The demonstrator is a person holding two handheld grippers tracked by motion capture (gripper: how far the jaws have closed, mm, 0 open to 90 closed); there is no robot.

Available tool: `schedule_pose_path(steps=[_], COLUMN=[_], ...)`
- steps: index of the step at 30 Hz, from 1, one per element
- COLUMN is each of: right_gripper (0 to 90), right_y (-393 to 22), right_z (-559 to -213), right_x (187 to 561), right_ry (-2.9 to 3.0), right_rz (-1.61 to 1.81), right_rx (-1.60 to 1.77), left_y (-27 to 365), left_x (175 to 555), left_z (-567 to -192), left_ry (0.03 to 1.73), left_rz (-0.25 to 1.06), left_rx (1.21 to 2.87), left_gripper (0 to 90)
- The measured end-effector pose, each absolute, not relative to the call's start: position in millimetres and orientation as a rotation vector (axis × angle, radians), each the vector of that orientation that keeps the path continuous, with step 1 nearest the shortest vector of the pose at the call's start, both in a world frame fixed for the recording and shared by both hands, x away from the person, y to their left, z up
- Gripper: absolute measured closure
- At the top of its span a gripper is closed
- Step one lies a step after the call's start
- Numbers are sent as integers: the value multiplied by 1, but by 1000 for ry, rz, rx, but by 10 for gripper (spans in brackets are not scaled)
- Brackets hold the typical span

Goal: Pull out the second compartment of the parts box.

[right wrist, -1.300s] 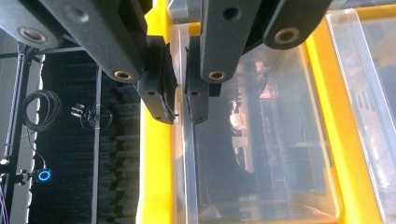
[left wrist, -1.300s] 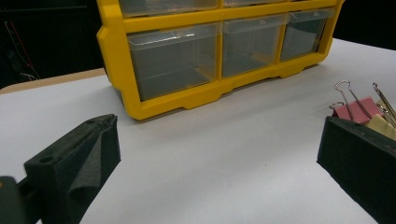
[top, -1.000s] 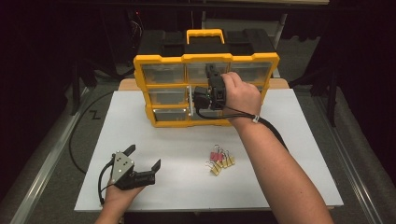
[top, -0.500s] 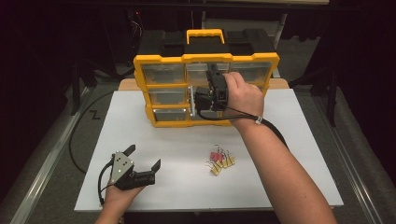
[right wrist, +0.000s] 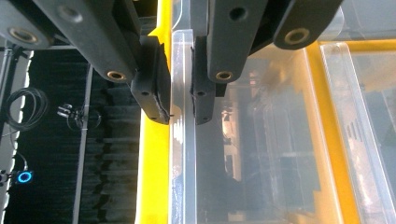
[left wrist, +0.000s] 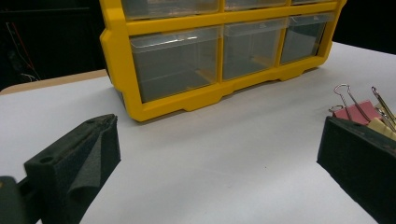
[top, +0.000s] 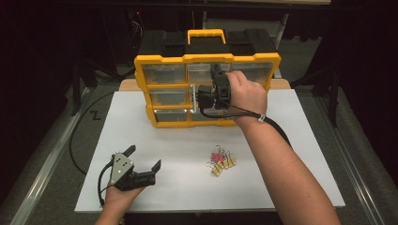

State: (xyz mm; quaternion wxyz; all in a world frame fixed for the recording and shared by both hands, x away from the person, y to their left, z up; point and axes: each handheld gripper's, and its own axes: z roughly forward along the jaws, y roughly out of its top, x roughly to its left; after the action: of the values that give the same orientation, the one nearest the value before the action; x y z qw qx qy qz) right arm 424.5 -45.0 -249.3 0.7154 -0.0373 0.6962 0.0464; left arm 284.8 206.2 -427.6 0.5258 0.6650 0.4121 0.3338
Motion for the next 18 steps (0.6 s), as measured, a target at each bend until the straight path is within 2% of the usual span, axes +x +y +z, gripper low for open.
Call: schedule_pose_path(steps=[18], right_gripper=[809], right_y=[-50], right_z=[-248], right_x=[396], right_ry=[1539], right_rz=[108], right_rx=[-96], left_y=[205], left_x=[285], left_z=[-428], left_ry=[982], left_rz=[805], left_rx=[1599], left_gripper=[3])
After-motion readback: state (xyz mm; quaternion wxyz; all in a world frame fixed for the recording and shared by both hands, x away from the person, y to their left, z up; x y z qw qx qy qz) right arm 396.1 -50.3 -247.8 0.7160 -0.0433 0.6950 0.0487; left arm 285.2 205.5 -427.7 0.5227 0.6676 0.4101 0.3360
